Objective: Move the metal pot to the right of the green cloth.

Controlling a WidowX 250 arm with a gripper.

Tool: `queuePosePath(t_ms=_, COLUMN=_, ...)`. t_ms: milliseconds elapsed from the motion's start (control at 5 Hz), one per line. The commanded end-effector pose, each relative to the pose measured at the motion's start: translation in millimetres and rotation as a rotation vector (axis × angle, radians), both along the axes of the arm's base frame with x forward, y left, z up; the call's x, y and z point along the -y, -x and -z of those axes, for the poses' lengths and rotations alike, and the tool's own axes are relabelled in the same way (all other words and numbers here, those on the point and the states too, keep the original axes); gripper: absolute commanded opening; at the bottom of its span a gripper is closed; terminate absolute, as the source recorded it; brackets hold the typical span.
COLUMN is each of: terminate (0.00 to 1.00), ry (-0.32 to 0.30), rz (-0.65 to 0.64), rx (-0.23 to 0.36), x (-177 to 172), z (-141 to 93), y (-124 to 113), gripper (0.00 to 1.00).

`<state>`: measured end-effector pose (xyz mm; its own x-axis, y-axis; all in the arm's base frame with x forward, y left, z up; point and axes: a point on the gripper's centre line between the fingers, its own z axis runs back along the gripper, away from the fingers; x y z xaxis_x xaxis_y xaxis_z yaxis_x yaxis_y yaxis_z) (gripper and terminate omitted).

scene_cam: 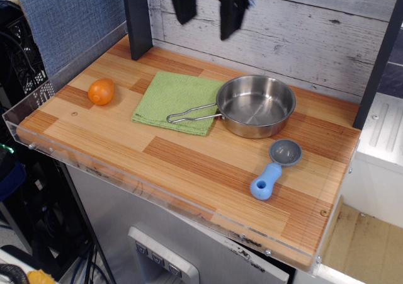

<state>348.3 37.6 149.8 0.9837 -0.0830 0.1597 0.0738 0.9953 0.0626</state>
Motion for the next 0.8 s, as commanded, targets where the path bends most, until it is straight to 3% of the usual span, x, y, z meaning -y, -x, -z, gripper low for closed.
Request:
queuePosePath(t_ms=0, terminate=0.0, ry=-0.031, rz=-0.099, rx=0.086, x=-15.7, z=-31.6, y=15.2, gripper=1.0)
queuePosePath(t_ms=400, terminate=0.0, ry=-0.031, rz=-0.099, rx=0.086, x=-15.7, z=-31.6, y=15.2, gripper=1.0)
queuePosePath(t_ms=600, terminate=1.0, ry=-0.031, rz=-0.099, rx=0.086, x=-15.7, z=-31.6, y=15.2, gripper=1.0)
